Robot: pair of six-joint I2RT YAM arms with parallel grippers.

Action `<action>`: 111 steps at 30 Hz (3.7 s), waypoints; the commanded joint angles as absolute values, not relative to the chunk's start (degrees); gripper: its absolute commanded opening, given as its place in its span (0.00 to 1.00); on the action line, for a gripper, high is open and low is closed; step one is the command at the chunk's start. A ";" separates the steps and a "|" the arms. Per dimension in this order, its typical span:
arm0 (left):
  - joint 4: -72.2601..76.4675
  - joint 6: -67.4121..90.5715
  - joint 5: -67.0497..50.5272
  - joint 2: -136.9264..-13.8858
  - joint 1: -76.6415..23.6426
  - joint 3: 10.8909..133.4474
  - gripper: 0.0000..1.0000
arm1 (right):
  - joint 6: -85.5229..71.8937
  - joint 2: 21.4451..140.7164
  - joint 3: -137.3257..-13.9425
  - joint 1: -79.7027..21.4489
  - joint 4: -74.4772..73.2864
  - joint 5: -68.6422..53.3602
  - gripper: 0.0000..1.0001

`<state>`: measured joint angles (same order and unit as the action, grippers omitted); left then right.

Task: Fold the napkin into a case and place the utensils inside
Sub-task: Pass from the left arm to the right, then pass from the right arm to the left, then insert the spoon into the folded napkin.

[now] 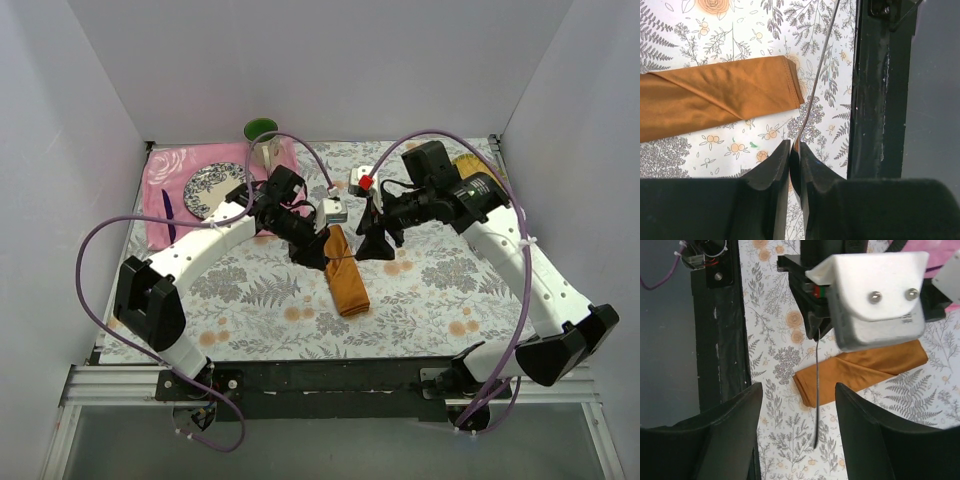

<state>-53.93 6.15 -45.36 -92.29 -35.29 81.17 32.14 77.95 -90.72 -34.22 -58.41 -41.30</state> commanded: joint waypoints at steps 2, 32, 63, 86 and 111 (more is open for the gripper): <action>-53.18 2.99 -43.68 -90.44 -37.00 82.18 0.11 | 27.60 78.31 -90.61 -31.74 -56.78 -43.42 0.67; -49.15 11.04 -45.88 -90.18 -34.72 82.62 0.30 | 38.94 80.16 -78.22 -31.20 -58.71 -38.67 0.01; 22.06 81.74 -51.77 -79.19 -9.05 57.84 0.75 | -31.90 82.00 -68.47 -16.52 -9.59 -61.43 0.01; 27.51 84.81 -50.71 -86.04 -16.00 58.62 0.21 | -37.88 81.74 -66.27 -16.35 -5.36 -64.34 0.01; -17.37 25.28 -68.91 -98.34 -8.96 75.13 0.00 | -6.52 82.18 -72.07 -7.12 -31.90 -58.01 0.99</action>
<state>-3.09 45.80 -66.04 -95.07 -9.41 70.30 -15.38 83.46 -69.28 -7.27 -25.54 -59.90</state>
